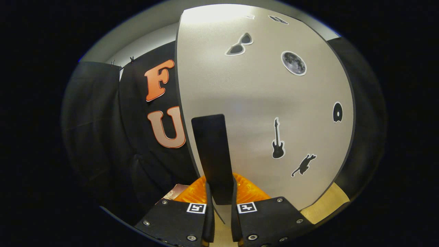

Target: Open the shoe cabinet door, grab the shoes and put them into the shoe cabinet, then close the shoe cabinet door.

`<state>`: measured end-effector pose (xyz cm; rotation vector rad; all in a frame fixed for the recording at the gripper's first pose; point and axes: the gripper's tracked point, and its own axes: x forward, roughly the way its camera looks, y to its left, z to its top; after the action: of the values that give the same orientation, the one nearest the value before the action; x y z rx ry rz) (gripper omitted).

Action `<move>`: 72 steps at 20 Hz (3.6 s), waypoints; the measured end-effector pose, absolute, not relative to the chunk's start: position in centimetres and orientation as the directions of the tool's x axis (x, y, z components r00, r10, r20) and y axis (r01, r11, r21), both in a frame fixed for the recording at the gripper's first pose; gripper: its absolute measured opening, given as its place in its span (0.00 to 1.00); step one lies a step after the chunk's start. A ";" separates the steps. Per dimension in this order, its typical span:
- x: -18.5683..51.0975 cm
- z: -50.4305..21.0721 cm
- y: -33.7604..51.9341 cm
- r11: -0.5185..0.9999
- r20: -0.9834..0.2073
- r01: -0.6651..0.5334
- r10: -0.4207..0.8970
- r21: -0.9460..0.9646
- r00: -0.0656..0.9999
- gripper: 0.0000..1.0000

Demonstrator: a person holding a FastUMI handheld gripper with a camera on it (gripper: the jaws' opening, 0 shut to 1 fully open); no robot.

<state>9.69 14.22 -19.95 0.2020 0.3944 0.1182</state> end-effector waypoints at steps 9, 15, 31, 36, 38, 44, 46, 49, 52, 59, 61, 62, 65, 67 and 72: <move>6.1 -18.7 12.8 0.970 -0.326 -0.130 0.193 0.203 0.926 0.19; 3.9 -18.2 11.1 0.967 -0.316 -0.152 0.212 0.202 0.925 0.19; -0.8 -17.5 4.3 0.972 -0.271 -0.112 0.167 0.208 0.948 0.18; -1.2 -17.6 2.8 0.975 -0.284 -0.069 0.130 0.213 0.950 0.17; -1.5 -17.6 1.6 0.979 -0.287 -0.054 0.109 0.194 0.952 0.17; -1.6 -17.9 -0.4 0.980 -0.299 0.017 0.044 0.200 0.953 0.17; -2.0 -18.0 -1.7 0.975 -0.311 0.058 0.011 0.213 0.950 0.17; -2.4 -18.7 -4.6 0.960 -0.336 0.100 -0.007 0.260 0.942 0.16; -2.3 -18.7 -7.2 0.956 -0.325 0.140 -0.051 0.256 0.944 0.12; -2.3 -18.9 -8.7 0.953 -0.306 0.117 -0.027 0.278 0.952 0.10; -2.3 -19.0 -9.0 0.949 -0.310 0.120 -0.025 0.291 0.950 0.11; -2.4 -19.1 -9.1 0.947 -0.315 0.117 -0.018 0.299 0.949 0.11; -2.2 -19.1 -9.2 0.956 -0.318 0.103 -0.010 0.276 0.948 0.10; -2.3 -19.2 -9.3 0.954 -0.323 0.108 -0.013 0.279 0.946 0.10; -2.5 -19.2 -9.8 0.961 -0.334 0.118 -0.028 0.251 0.942 0.15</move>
<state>-2.52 -9.79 -19.25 0.2715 0.3348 -0.0753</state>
